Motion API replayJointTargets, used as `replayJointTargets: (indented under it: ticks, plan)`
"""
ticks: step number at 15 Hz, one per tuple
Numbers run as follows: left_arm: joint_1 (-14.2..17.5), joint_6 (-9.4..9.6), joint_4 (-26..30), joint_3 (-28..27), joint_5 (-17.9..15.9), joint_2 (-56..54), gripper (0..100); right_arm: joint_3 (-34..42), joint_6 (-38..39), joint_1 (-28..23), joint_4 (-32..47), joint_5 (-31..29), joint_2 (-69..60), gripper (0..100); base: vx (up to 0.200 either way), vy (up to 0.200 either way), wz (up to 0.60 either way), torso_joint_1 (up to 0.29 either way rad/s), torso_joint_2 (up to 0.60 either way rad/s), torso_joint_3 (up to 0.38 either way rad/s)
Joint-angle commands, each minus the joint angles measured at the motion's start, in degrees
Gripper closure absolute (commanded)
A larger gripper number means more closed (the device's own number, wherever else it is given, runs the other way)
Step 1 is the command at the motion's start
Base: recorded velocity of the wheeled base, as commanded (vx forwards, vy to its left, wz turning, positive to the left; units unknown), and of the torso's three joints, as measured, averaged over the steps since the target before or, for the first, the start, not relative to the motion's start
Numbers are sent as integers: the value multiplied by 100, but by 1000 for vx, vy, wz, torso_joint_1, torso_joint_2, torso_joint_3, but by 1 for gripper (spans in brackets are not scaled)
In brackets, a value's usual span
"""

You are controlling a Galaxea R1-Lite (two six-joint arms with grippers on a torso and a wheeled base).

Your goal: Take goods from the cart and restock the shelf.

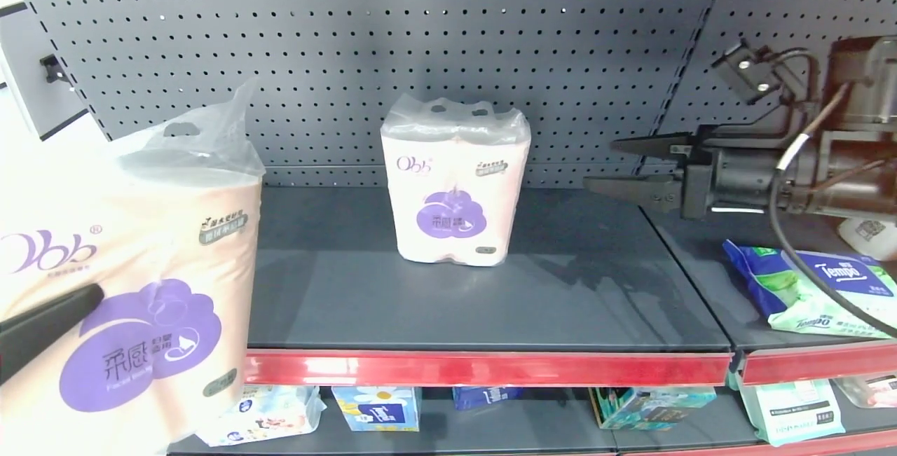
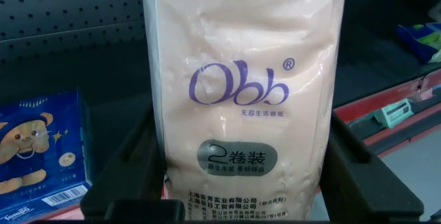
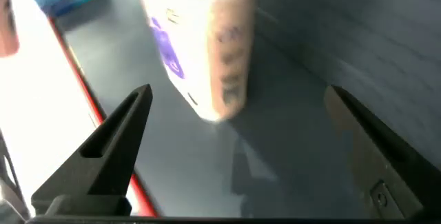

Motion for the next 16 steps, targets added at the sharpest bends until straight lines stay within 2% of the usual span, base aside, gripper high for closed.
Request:
replayJointTargets:
  ticks: [1,7,16]
  plan:
    - [-1,-9,-4,-118,-1,134,100,-477,-361,89,-139,301,1129,0,0,0,0,0,0,0]
    - [-1,-9,-13,-215,-1,275,100,-1462,-379,423,-139,547,1744,0,0,0,0,0,0,0]
    - [-1,-9,-13,-302,8,275,100,-1796,-344,783,-139,749,2061,0,0,0,0,0,0,0]
